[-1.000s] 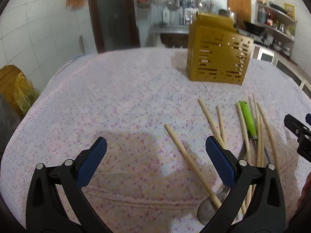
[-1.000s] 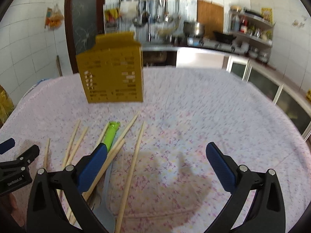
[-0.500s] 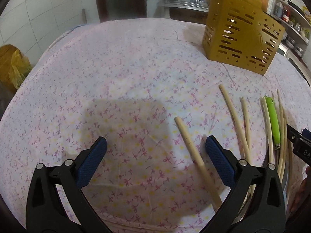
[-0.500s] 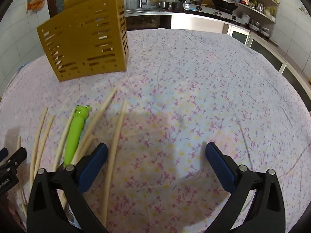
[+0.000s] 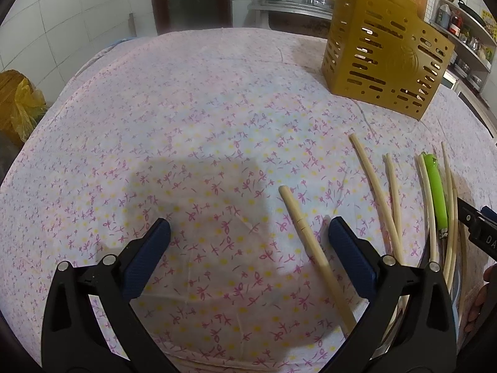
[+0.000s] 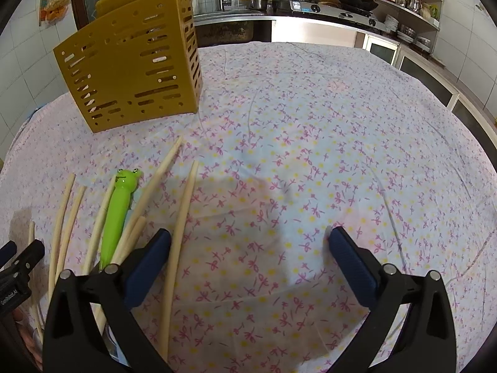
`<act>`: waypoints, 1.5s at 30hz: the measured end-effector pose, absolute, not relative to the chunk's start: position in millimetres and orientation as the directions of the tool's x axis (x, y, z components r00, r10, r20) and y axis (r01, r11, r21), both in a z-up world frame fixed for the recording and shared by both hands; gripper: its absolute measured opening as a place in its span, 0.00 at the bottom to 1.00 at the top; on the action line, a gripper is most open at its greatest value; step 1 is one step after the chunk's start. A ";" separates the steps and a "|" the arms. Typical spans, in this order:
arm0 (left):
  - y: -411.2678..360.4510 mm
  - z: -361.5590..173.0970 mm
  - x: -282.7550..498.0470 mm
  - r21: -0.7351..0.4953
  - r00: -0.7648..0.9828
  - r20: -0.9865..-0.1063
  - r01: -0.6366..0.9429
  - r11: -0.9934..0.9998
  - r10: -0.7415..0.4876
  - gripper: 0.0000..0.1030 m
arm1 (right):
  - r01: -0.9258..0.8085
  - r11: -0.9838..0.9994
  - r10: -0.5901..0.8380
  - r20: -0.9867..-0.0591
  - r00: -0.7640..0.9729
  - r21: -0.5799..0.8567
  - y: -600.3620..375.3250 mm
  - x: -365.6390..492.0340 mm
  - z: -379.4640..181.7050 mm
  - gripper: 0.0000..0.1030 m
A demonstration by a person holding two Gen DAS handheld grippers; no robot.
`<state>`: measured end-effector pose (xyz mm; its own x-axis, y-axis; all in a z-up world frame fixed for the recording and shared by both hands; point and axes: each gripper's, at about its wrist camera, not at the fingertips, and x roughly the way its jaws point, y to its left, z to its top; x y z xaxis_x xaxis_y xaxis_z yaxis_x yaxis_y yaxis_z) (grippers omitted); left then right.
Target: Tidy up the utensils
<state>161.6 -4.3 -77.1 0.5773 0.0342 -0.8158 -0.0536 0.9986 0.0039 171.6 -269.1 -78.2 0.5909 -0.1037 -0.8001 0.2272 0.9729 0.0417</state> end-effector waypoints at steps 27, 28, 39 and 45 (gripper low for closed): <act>-29.9 -65.3 155.2 -0.093 0.546 -0.836 -0.051 0.994 -0.051 0.10 | 0.199 0.979 -0.090 -0.771 0.630 0.048 -244.3 194.5 -59.6 0.18; -29.9 -65.4 157.7 -0.095 0.545 -0.837 -0.049 0.994 -0.053 0.09 | 0.195 0.980 -0.089 -0.773 0.628 0.045 -243.6 196.8 -58.6 0.17; -28.9 -50.4 178.2 -0.128 0.600 -0.791 0.020 0.992 -0.114 0.04 | 0.177 0.980 -0.060 -0.723 0.688 0.088 -251.2 189.3 -34.9 0.06; -29.3 -16.6 166.0 -0.150 0.703 -0.686 0.116 0.982 -0.187 0.04 | 0.168 0.978 -0.063 -0.596 0.801 0.122 -257.2 153.3 4.9 0.06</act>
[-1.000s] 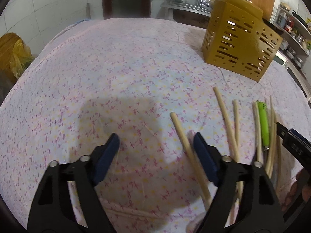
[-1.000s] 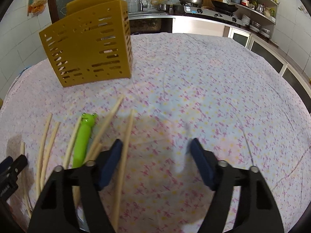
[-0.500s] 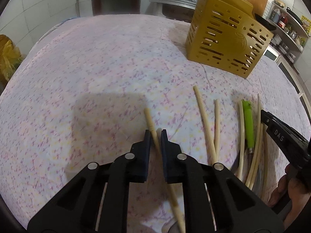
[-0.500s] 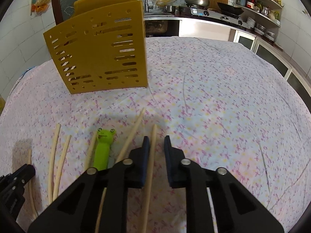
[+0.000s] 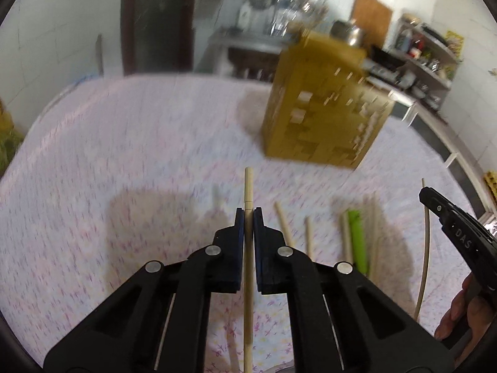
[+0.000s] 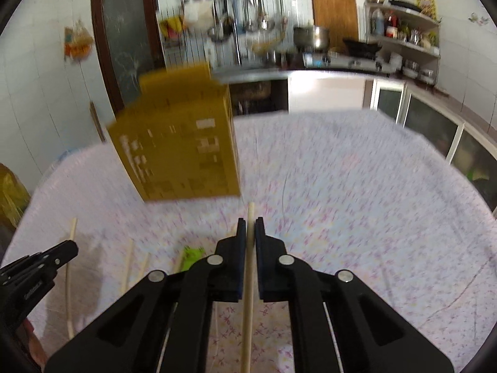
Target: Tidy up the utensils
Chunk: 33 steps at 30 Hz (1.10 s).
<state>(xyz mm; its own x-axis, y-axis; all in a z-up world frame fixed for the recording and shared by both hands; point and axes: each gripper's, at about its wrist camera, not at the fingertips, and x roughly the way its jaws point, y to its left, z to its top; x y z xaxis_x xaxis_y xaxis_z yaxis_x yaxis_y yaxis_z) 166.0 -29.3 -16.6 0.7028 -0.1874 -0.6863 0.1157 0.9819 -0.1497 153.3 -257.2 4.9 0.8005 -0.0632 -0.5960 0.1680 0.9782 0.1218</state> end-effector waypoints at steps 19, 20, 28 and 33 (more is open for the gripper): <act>-17.3 42.9 105.0 -0.097 0.893 -0.395 0.194 0.976 -0.216 0.04 | 0.136 0.985 -0.102 -0.270 0.957 0.109 -251.5 80.8 53.1 0.06; -18.2 49.2 103.3 -0.096 0.899 -0.377 0.200 0.975 -0.222 0.04 | 0.132 0.985 -0.102 -0.250 0.963 0.108 -251.0 79.0 59.7 0.04; -34.3 125.7 130.1 -0.090 0.949 -0.183 0.243 0.966 -0.256 0.04 | 0.096 0.990 -0.088 -0.076 0.993 0.107 -255.8 113.0 134.7 0.03; -46.2 165.1 168.8 -0.107 0.951 -0.154 0.254 0.961 -0.268 0.04 | 0.072 0.993 -0.057 -0.155 0.986 0.094 -255.2 155.4 148.6 0.03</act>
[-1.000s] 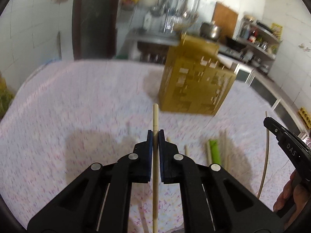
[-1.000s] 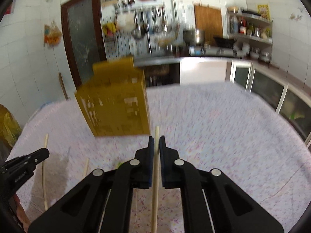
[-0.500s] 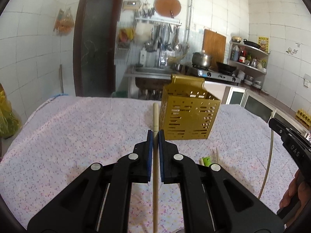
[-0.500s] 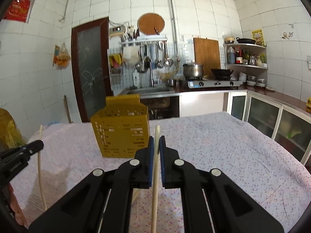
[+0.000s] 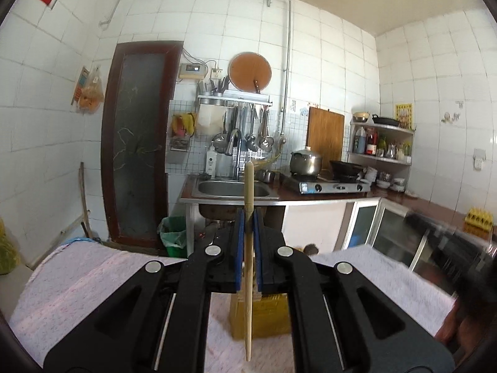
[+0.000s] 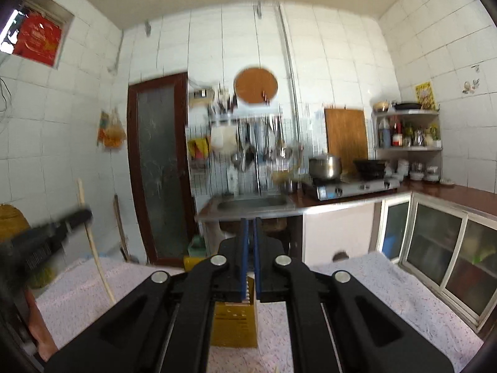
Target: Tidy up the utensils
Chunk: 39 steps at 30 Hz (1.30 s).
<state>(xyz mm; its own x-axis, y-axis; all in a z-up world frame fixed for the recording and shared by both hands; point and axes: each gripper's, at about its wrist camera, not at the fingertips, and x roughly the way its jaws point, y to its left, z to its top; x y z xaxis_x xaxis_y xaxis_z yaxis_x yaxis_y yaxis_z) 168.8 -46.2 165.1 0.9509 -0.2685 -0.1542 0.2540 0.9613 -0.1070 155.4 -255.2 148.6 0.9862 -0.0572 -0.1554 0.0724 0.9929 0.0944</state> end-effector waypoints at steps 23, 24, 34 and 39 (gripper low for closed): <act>-12.8 81.2 188.1 -0.143 0.854 -0.469 0.177 0.974 -0.224 0.04 | 0.178 0.984 -0.112 -0.722 0.683 0.015 -274.7 211.5 -40.2 0.42; -11.7 78.9 190.7 -0.149 0.850 -0.476 0.176 0.973 -0.227 0.04 | 0.176 0.984 -0.108 -0.740 0.664 0.014 -273.4 214.8 -45.2 0.37; -15.5 69.6 204.5 -0.146 0.838 -0.502 0.164 0.976 -0.216 0.04 | 0.166 0.985 -0.065 -0.792 0.607 0.047 -268.0 231.0 -56.6 0.06; -18.3 70.1 201.1 -0.120 0.850 -0.487 0.165 0.979 -0.203 0.04 | 0.170 0.982 -0.066 -0.710 0.701 0.078 -274.8 215.0 -28.9 0.05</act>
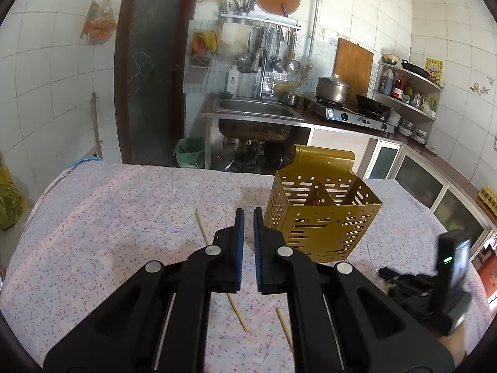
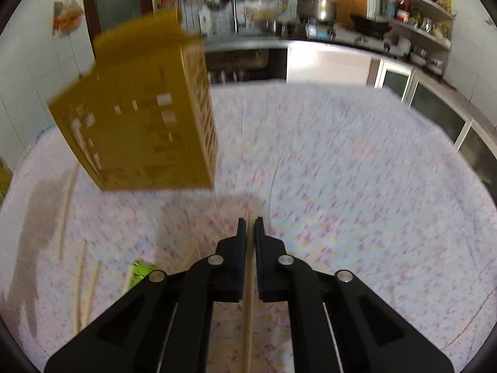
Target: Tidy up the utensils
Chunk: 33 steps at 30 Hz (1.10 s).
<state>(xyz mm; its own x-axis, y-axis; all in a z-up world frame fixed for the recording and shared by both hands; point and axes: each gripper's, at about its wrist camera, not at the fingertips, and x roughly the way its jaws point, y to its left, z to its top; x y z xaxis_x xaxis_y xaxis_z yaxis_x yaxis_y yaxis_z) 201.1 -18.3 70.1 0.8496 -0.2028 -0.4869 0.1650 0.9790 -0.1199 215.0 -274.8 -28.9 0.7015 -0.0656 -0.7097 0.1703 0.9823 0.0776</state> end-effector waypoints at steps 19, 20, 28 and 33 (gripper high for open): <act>9.1 -7.9 317.2 -0.123 0.668 -0.742 -0.039 0.992 -0.066 0.41 | 0.209 0.972 -0.102 -0.623 0.776 0.102 -310.8 250.9 9.1 0.05; 8.5 -13.7 324.9 -0.115 0.660 -0.750 -0.049 0.992 -0.054 0.41 | 0.209 0.973 -0.104 -0.629 0.771 0.095 -312.0 255.6 5.5 0.05; 9.5 -57.6 395.0 -0.069 0.563 -0.826 -0.108 0.992 0.004 0.36 | 0.210 0.974 -0.102 -0.664 0.741 0.084 -321.6 283.9 -13.4 0.05; 8.8 -65.4 406.3 -0.048 0.568 -0.823 -0.124 0.991 0.031 0.25 | 0.210 0.974 -0.099 -0.666 0.739 0.089 -323.8 286.7 -18.7 0.05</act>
<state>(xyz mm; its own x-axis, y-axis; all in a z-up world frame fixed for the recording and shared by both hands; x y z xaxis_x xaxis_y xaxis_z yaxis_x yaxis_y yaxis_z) 406.3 8.8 -65.4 0.5676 0.0313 -0.8227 -0.1237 0.9912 -0.0477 286.7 -323.8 -18.7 0.7392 -0.0987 -0.6662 0.2098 0.9737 0.0886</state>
